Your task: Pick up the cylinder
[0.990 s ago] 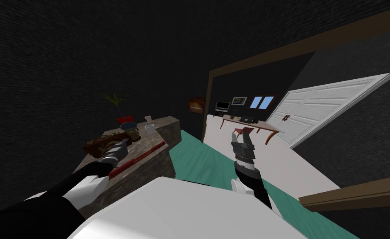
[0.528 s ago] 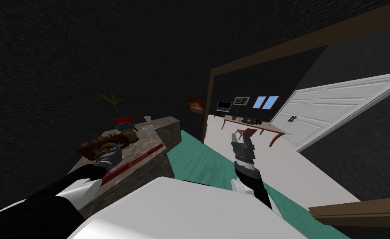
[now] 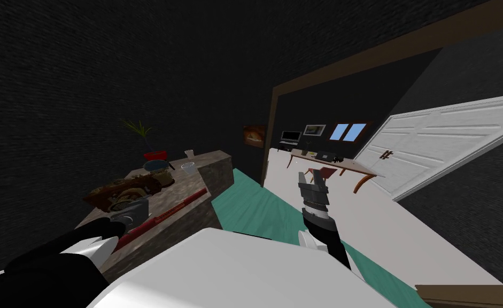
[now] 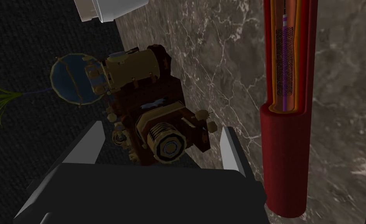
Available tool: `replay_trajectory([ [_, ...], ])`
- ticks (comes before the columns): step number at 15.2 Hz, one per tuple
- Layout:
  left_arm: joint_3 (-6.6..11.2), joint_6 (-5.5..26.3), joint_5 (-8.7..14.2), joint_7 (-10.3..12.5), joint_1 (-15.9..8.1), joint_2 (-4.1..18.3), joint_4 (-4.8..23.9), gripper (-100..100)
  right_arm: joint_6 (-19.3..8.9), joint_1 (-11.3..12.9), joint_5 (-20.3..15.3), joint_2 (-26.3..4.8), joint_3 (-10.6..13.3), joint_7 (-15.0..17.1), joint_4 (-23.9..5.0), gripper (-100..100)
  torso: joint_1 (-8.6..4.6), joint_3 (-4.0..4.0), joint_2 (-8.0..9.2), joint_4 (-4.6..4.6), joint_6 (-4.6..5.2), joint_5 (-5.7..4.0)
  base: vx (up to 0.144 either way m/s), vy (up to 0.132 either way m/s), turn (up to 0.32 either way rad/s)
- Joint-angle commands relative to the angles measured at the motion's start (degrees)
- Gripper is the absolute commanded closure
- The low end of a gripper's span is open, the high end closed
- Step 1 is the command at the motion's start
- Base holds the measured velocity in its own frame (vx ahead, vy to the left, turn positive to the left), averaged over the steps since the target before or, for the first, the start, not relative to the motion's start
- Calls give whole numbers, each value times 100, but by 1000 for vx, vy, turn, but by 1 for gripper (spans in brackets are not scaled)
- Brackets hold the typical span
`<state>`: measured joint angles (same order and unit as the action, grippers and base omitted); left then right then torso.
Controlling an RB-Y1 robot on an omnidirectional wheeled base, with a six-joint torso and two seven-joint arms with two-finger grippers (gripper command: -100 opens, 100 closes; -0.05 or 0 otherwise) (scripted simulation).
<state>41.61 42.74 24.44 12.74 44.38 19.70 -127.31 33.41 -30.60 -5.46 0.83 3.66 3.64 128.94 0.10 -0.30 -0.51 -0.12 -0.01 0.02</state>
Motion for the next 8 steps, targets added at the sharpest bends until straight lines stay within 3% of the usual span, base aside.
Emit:
replay_trajectory([
  [1,20,234,39,12,-21,25,44,-100,0,0,0,0,0,0,0,0,0,0,0,0,0,0,74,-10,31],
  [2,93,392,225,30,49,58,91,-100,0,0,0,0,0,0,0,0,1,1,3,0,2,0,100,-22,41],
  [4,93,585,225,30,49,58,91,-100,0,0,0,0,0,0,0,0,0,-3,-5,-1,1,0,103,-16,30],
  [5,155,720,411,45,119,93,139,-100,0,0,0,0,0,0,0,0,1,-2,-3,-1,2,0,107,3,33],
  [8,155,925,411,45,119,93,139,-100,0,0,0,0,0,0,0,0,6,-3,-4,-1,2,2,86,-3,18],
])
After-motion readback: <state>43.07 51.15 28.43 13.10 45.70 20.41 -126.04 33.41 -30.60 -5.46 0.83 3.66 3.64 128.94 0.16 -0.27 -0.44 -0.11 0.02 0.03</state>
